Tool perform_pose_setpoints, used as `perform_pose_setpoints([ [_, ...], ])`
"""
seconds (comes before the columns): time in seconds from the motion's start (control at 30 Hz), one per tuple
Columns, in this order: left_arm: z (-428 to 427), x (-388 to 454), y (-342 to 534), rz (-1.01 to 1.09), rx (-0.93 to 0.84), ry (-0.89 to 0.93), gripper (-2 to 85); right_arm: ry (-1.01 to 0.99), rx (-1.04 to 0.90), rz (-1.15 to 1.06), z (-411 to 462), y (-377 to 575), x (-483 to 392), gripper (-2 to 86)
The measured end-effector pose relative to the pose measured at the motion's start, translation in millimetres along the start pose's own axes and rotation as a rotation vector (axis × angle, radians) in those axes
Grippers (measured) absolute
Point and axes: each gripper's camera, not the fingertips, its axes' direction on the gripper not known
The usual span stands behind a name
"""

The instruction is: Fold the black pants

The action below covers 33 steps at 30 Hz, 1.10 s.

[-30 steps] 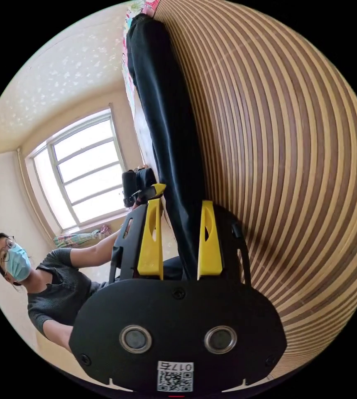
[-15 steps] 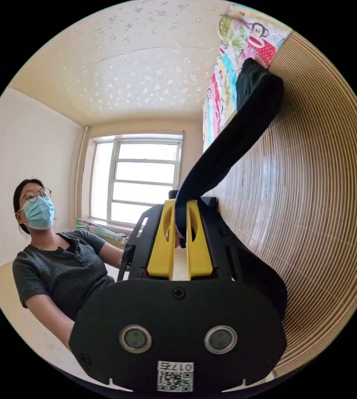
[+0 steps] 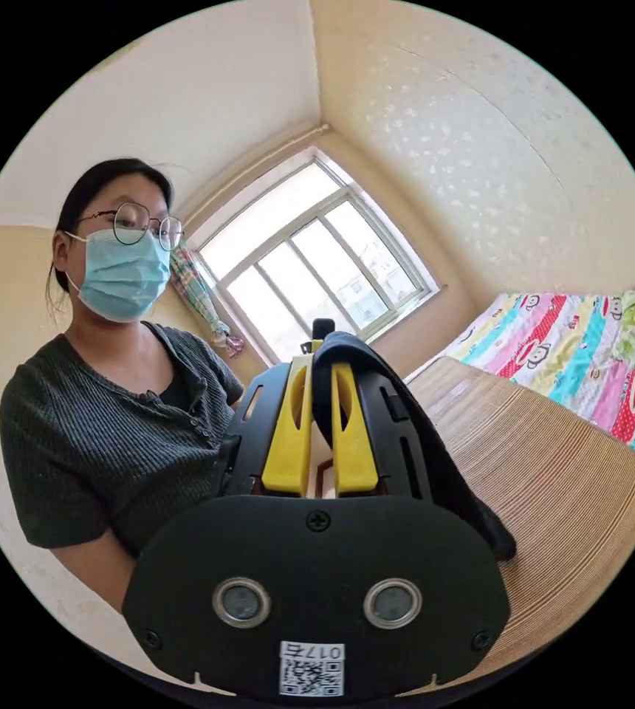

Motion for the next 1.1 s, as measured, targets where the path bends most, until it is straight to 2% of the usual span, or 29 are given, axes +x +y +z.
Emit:
perform_pose_setpoints([
  [0.1, -3, 6, -30, 0.009, 0.049, -0.004, 4.7, 0.098, 0.031, -0.026, 3, -23, -18, 0.5],
  [0.17, -2, -13, -40, -0.048, 0.05, -0.067, 4.8, 0.164, 0.02, 0.079, 8, -28, 8, 0.5],
  [0.4, 21, -200, -9, -0.403, -0.023, -0.303, 4.8, 0.247, -0.048, 0.444, 27, 3, 167, 0.7],
  [0.53, 35, -281, 16, -0.481, -0.122, -0.461, 4.8, 0.307, -0.143, 0.613, 47, 36, 239, 1.0],
  [0.6, 46, -320, 47, -0.503, -0.244, -0.539, 4.8, 0.321, -0.182, 0.696, 57, 61, 253, 1.3],
  [0.73, 45, -345, 124, -0.567, -0.314, -0.513, 4.8, 0.282, -0.239, 0.8, 74, 145, 248, 2.9],
  [0.83, 46, -352, 215, -0.704, -0.38, -0.455, 5.3, 0.327, -0.301, 0.946, 81, 226, 236, 5.3],
  [0.97, 39, -363, 329, -0.919, -0.519, -0.548, 7.5, 0.356, -0.447, 1.226, 83, 319, 234, 11.1],
  [1.1, -6, -405, 353, -1.029, -0.375, -0.558, 11.1, 0.356, -0.34, 1.275, 58, 327, 247, 13.5],
])
